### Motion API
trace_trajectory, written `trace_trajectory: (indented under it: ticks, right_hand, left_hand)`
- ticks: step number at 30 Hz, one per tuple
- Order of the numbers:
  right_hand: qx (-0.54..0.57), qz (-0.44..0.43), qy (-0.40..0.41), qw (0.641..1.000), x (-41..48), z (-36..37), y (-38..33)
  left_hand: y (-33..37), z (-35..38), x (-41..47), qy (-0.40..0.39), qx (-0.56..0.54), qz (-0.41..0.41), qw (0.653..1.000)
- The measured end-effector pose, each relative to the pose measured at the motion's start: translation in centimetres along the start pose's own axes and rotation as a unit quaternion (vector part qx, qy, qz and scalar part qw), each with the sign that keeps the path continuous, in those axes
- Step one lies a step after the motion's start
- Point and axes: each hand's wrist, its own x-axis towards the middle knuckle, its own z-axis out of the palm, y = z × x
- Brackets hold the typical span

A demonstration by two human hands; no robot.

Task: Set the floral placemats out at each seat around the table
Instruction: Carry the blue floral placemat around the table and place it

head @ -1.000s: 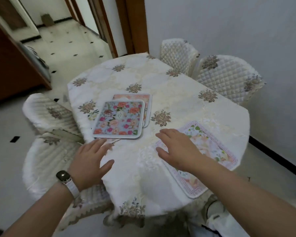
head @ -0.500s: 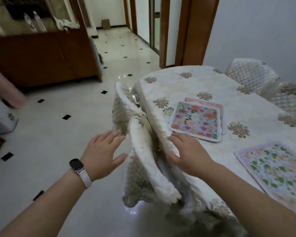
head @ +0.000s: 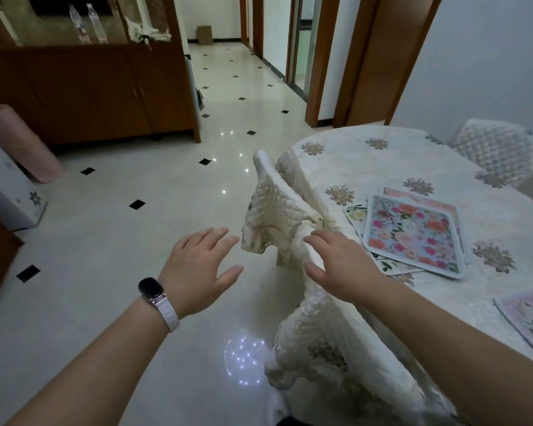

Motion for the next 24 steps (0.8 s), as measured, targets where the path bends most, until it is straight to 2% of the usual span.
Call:
trace_trajectory:
  ticks: [9,17,24]
  right_hand:
    - [0.073,0.045,0.01,0.996,14.1,4.6,3.2]
    - [0.076,0.106,0.005,0.991,21.4,4.1,8.5]
    - [0.033,0.175,0.053,0.983,23.5,2.2,11.5]
  left_hand:
    - [-8.2,3.3,12.0,-0.039,0.005,0.014,0.999]
    - [-9.0,4.7,26.0,-0.049,-0.028,0.105,0.993]
    - [-8.3,7.5,36.1,-0.062,-0.048,0.211,0.974]
